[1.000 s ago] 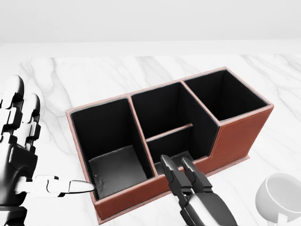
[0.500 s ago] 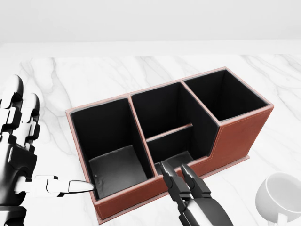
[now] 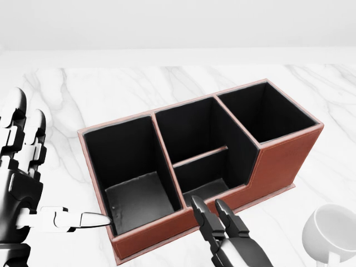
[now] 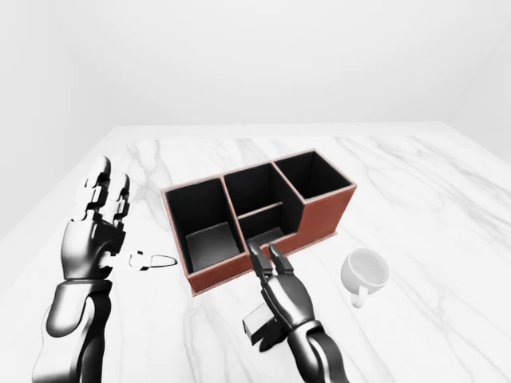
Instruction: Pick up the book and place it in the front compartment of the caddy.
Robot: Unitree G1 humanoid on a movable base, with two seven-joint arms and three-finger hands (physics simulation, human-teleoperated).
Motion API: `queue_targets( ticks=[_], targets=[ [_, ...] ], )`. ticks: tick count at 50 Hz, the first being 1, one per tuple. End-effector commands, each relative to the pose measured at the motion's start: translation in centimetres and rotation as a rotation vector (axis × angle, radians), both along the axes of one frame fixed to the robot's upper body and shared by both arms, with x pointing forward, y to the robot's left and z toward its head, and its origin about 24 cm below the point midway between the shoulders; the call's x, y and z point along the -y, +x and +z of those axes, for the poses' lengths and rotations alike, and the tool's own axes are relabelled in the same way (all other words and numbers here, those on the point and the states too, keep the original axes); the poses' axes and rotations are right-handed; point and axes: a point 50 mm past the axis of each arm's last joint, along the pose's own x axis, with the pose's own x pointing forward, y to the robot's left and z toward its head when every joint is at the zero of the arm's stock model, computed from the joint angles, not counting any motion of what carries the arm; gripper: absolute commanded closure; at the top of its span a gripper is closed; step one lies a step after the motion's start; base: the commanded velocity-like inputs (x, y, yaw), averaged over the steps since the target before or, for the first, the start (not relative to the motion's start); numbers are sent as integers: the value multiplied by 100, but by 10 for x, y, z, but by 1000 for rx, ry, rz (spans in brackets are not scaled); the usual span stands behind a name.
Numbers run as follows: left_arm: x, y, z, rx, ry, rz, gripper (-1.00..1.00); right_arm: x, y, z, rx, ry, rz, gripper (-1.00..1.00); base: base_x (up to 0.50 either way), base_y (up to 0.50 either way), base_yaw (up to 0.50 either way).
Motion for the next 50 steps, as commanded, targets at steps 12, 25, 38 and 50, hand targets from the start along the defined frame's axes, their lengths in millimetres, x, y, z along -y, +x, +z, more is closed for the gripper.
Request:
queue_targets(
  ticks=[12, 25, 38, 50],
  targets=[
    [1, 0, 0, -2, 0, -2, -100, 0, 1, -9, -22, -16, -8, -100, 0, 0, 0],
    [1, -1, 0, 2, 0, -3, -100, 0, 0, -10, -26, -19, -5, -100, 0, 0, 0],
    [0, 0, 0, 0, -1, 1, -100, -1, -1, -12, -39, -11, 0, -11, 0, 0, 0],
    [0, -1, 2, 7, 0, 2, -100, -2, -3, -12, -47, -1, 8, 100, 0, 0, 0]
  ],
)
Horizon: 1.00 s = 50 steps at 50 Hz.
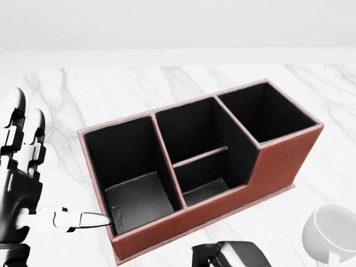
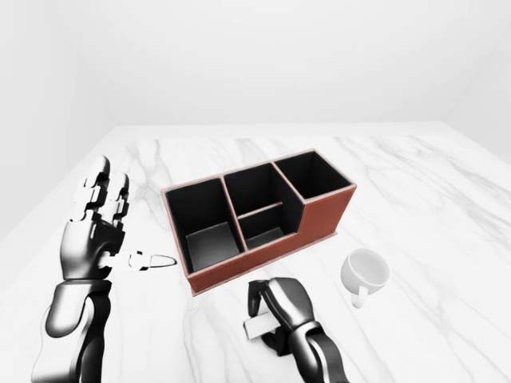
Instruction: Pick up the book and place it in the front compartment of the caddy.
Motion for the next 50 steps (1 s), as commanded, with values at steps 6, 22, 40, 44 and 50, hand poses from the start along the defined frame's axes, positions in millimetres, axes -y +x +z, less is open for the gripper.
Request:
queue_targets(
  ticks=[6, 22, 40, 44, 50],
  targets=[
    [0, 0, 1, 6, 0, 2, -100, -4, -4, -1, -15, 21, 12, 100, 0, 0, 0],
    [0, 0, 0, 1, 0, 0, -100, -4, -3, 11, 19, 24, 24, 100, 0, 0, 0],
    [1, 0, 1, 4, 1, -1, -100, 5, 8, 53, 96, 23, -6, 100, 0, 0, 0],
    [0, -1, 1, 6, 1, -1, -100, 5, 9, 64, 109, 33, -4, 100, 0, 0, 0],
    [0, 0, 2, 7, 0, 1, -100, 6, 10, 76, 120, 44, -7, 100, 0, 0, 0]
  ],
)
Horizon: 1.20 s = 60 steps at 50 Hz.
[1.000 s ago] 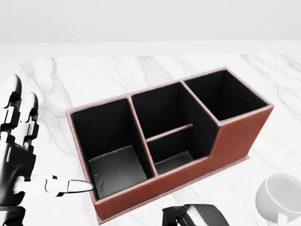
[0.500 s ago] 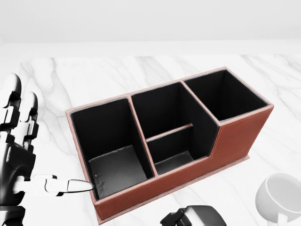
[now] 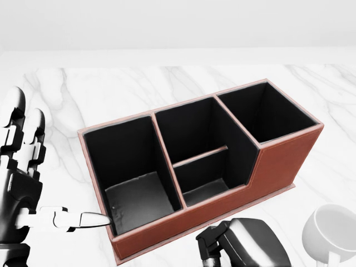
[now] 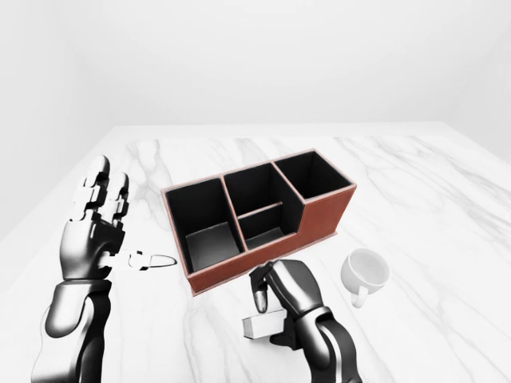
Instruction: Pick up the book and place it in the front compartment of the caddy.
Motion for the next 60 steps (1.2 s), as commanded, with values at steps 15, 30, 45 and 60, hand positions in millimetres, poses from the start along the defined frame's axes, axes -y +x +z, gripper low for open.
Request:
queue_targets(
  ticks=[15, 30, 45, 60],
  targets=[
    [-1, 0, 1, 3, 0, 2, -100, 1, 4, 61, 148, -23, 14, 100, 0, 0, 0],
    [-1, 0, 1, 4, -2, 2, -100, -1, 10, 81, 210, -56, 39, 100, 0, 0, 0],
    [0, -1, 2, 11, -3, 0, -100, -4, 23, 106, 331, -88, 39, 100, 0, 0, 0],
    [-1, 0, 1, 5, -4, 2, -100, -5, 38, 132, 450, -127, 24, 100, 0, 0, 0]
  ],
)
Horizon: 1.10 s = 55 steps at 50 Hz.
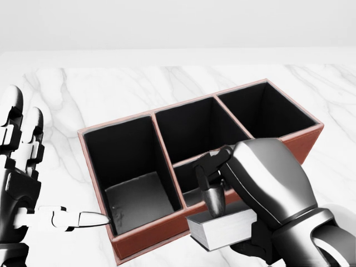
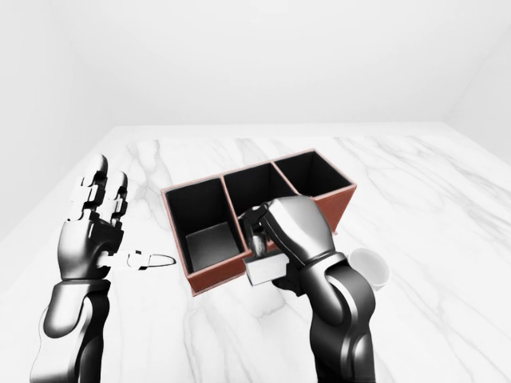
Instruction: Pick up the book and place it in the front compartment of the caddy.
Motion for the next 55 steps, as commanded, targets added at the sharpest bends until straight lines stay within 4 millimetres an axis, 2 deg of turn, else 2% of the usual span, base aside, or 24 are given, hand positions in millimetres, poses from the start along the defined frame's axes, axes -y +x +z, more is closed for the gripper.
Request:
queue_targets(
  ticks=[1, 21, 30, 55],
  targets=[
    [0, 0, 0, -1, -1, 0, -100, -1, 9, 21, 100, -23, -23, 100, 0, 0, 0],
    [0, 0, -1, -6, 1, 0, -100, -9, 23, 43, 184, -46, -10, 100, 0, 0, 0],
    [-1, 1, 1, 4, -1, 4, -100, -20, 45, 53, 177, -62, 18, 100, 0, 0, 0],
    [1, 0, -1, -4, 2, -1, -100, -28, 67, 58, 136, -71, 57, 100, 0, 0, 0]
  ],
)
